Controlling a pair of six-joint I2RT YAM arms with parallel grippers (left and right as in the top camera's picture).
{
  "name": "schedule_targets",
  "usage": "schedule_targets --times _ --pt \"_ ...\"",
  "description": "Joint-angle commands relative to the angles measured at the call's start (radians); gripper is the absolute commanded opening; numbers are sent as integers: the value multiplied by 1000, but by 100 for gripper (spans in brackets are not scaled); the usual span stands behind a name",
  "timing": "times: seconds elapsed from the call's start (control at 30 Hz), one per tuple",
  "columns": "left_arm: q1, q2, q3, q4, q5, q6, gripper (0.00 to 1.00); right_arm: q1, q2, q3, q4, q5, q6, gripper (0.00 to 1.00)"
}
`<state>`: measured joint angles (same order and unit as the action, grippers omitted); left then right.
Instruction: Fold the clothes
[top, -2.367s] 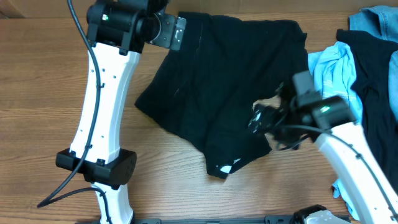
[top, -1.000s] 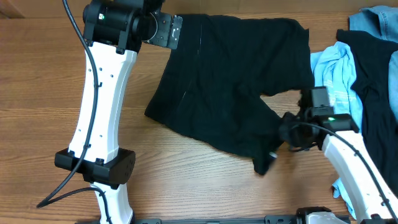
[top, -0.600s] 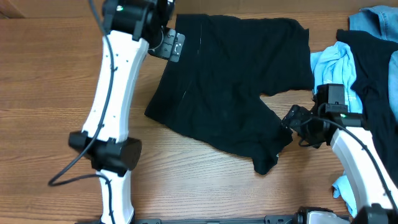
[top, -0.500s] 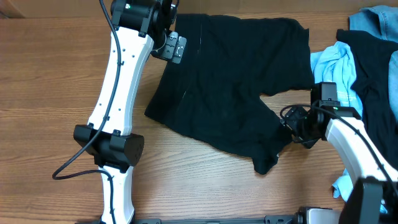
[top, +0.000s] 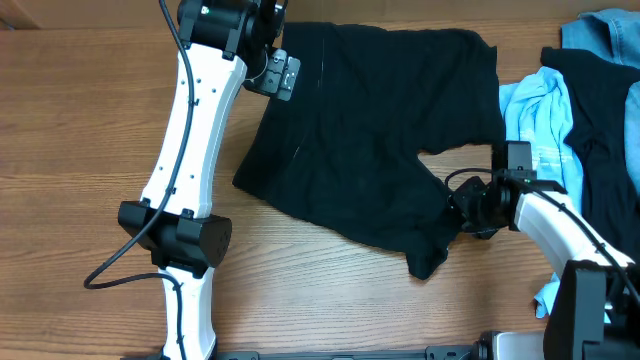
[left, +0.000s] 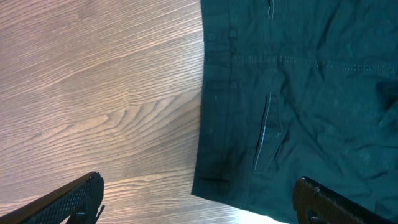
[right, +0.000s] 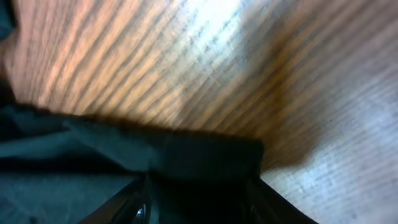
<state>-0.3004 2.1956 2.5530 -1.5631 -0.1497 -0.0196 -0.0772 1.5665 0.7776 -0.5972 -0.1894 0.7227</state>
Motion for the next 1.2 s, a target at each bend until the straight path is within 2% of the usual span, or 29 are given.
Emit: schedule_targets --times 0.0,0.1,0.17,0.27,0.37,0.43,0.53,0.57,0.6,0.63,0.7,0.8,0.87,0.9,0.93,1.07,1.17 --pt "-1 -8 0 2 9 17 100 -2 1 -26 29 23 -24 45" --pt "-1 -8 0 7 9 16 100 -2 1 -29 41 24 -43 32" --pt "-1 -8 0 8 9 17 100 -2 1 -31 56 28 -42 4" --pt "-1 -8 0 7 9 17 100 -8 0 -19 126 32 -88 4" --pt "-1 -8 0 7 9 17 100 -44 0 118 148 45 -212 4" --pt "-1 -8 0 -4 8 23 100 -72 0 213 147 132 -281 4" --pt "-1 -8 0 -20 5 42 100 -111 0 252 151 249 -312 4" --pt "0 -8 0 -23 4 42 100 -132 0 252 138 254 -312 53" --pt "1 -8 0 -23 4 43 100 -139 0 252 121 244 -312 80" --pt "3 -8 0 -26 -1 42 100 -148 -1 253 85 212 -312 100" --pt "13 -8 0 -42 -5 42 100 -152 -9 270 17 165 -312 100" --pt "44 -34 0 -82 12 24 99 -152 -71 401 -211 93 -336 100" --pt "53 -69 0 -109 93 11 97 -147 -131 474 -329 14 -385 100" --pt "52 -85 0 -127 158 11 93 -136 -177 488 -379 0 -399 100" --pt "45 -94 0 -127 197 -8 93 -127 -206 488 -410 1 -402 100" --pt "-16 -98 -16 -127 203 -117 93 -73 -244 486 -568 -4 -406 100" --pt "-95 -98 -150 -127 188 -206 99 -21 -244 485 -624 -4 -406 100"
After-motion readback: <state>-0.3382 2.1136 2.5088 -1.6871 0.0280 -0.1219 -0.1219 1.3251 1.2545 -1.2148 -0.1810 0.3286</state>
